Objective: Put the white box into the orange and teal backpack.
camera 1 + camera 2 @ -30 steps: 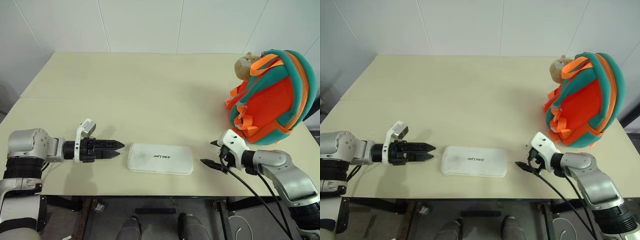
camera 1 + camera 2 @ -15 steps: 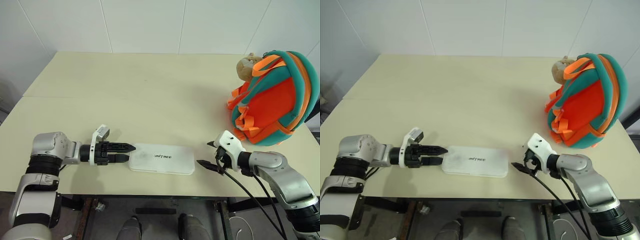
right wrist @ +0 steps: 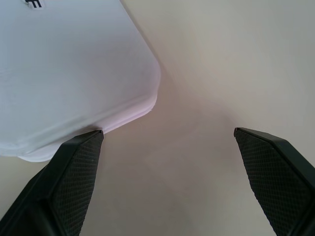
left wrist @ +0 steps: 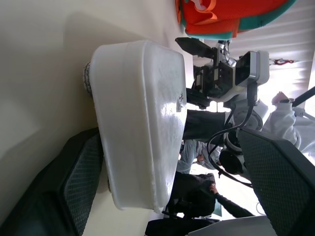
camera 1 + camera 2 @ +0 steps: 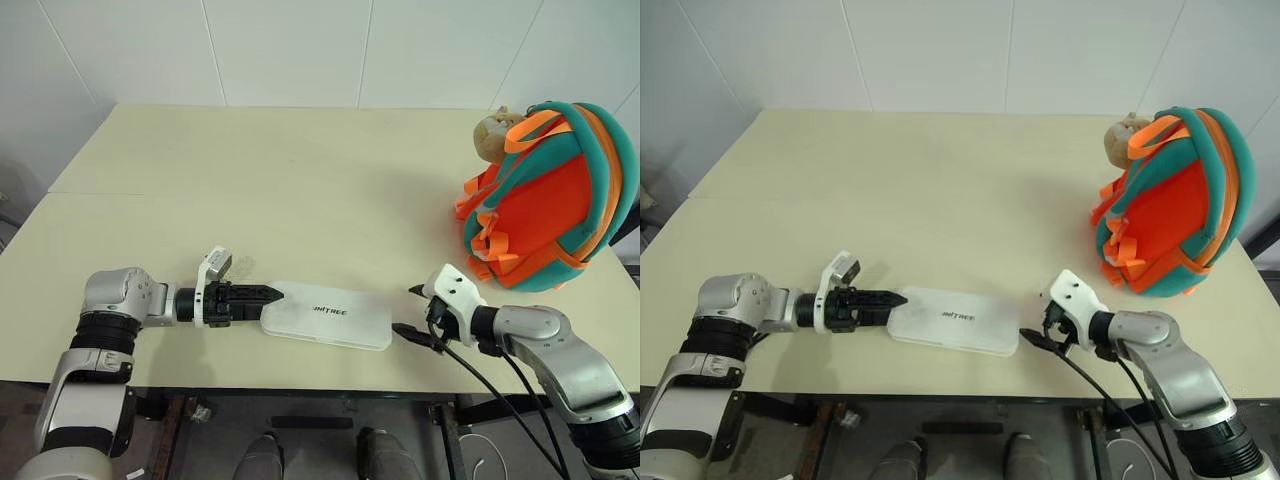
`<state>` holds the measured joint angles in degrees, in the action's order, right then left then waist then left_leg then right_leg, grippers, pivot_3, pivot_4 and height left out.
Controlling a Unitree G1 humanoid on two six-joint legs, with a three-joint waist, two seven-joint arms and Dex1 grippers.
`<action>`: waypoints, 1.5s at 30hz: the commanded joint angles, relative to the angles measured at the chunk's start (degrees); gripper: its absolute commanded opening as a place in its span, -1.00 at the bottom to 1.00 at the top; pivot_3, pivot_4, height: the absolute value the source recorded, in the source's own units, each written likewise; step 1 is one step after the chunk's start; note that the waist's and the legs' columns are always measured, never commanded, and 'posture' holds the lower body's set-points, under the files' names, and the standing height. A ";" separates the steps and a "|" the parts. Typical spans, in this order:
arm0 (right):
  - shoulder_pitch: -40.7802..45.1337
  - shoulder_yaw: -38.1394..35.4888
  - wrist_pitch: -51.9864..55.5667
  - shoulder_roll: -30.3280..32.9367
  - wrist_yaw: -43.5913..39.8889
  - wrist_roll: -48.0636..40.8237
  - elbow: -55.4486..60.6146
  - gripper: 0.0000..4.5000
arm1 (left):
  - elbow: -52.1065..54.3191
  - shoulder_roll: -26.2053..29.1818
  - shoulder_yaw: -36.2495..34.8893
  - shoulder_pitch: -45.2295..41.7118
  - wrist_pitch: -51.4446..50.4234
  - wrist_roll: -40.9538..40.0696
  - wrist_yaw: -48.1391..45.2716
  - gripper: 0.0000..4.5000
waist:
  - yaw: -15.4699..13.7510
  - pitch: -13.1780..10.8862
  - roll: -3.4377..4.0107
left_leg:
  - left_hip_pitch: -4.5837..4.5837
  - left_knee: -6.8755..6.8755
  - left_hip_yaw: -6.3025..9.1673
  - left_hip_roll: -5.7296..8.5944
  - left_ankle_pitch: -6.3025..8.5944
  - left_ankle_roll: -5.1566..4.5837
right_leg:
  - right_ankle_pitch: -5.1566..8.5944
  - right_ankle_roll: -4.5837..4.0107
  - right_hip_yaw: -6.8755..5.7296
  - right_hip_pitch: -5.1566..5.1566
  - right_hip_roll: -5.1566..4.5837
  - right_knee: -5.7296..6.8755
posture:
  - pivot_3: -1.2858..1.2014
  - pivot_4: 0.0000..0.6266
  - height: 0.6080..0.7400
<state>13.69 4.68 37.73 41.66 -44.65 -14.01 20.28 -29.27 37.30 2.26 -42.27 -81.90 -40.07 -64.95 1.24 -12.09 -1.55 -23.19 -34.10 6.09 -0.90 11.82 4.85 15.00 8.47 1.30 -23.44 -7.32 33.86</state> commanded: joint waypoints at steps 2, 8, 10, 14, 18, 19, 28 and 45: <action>-0.92 -0.48 0.07 0.14 0.13 -0.49 2.55 1.00 | 0.09 -0.57 1.50 0.16 1.45 1.04 -0.48 0.99 | -0.09 0.00 0.00 | 0.00 0.00 0.00 0.00 0.00 0.00 | 0.00 0.00 0.00 0.00 0.00 0.00 | 0.03 -0.52 1.00; -2.78 -1.65 0.06 1.14 -0.02 -0.58 3.33 1.00 | 0.40 1.46 5.17 0.00 3.06 2.62 -3.43 0.74 | 0.03 0.00 0.00 | 0.00 0.00 -0.02 0.00 0.00 0.00 | 0.06 -0.12 0.02 0.00 0.00 -0.02 | 0.03 -0.52 1.00; -3.12 -1.88 0.02 1.30 -0.05 -0.64 3.51 1.00 | 0.37 2.28 6.47 -0.30 3.66 3.13 -4.77 0.74 | 0.09 0.00 0.00 | -0.01 0.01 -0.02 0.00 0.00 0.00 | 0.07 -0.12 0.02 -0.01 0.00 -0.04 | 0.03 -0.52 1.00; -3.10 -1.88 -0.09 1.17 0.20 -0.52 3.52 1.00 | -1.07 2.87 7.43 -1.59 4.86 3.96 -6.24 0.74 | 0.27 0.00 0.00 | 0.00 0.01 -0.05 0.00 0.01 0.00 | 0.07 -0.13 0.04 -0.01 0.00 -0.05 | 0.03 -0.52 1.00; -2.81 -1.66 -0.14 0.94 0.29 -0.44 3.23 1.00 | -2.42 2.53 8.41 -2.48 5.94 5.07 -7.11 0.66 | 0.23 0.00 0.00 | -0.01 0.00 -0.06 0.00 0.01 -0.01 | 0.08 -0.15 0.04 -0.01 0.00 -0.06 | 0.03 -0.52 1.00; -2.75 -1.62 -0.17 0.85 0.32 -0.45 3.18 1.00 | -2.48 2.28 8.84 -2.52 6.70 5.57 -7.24 0.58 | 0.24 0.00 0.00 | -0.01 0.00 -0.06 0.00 0.01 -0.01 | 0.08 -0.15 0.05 -0.02 0.00 -0.06 | 0.03 -0.52 1.00; -2.27 -1.68 -0.27 0.59 0.67 -0.44 2.56 1.00 | -4.01 1.26 10.60 -3.87 9.01 8.54 -8.16 -0.36 | 0.21 0.00 -0.01 | -0.02 0.00 -0.07 0.00 0.01 -0.01 | 0.09 -0.16 0.06 -0.02 0.00 -0.08 | 0.03 -0.52 1.00; -2.12 -19.84 1.40 -10.56 16.09 -5.31 5.01 1.00 | 6.74 3.77 -0.26 -0.84 2.32 2.31 -3.57 -0.41 | 0.33 0.00 -0.02 | -0.03 0.02 -0.08 -0.01 0.01 -0.01 | 0.07 -0.13 0.10 -0.05 0.01 -0.07 | 0.03 -0.52 1.00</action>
<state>11.81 -12.20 38.37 31.53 -30.53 -17.70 22.32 -24.97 40.05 5.26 -43.77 -78.09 -36.25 -70.38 1.57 -12.09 -1.57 -23.23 -34.05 6.02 -0.92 11.82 4.84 15.07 8.35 1.41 -23.50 -7.31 33.81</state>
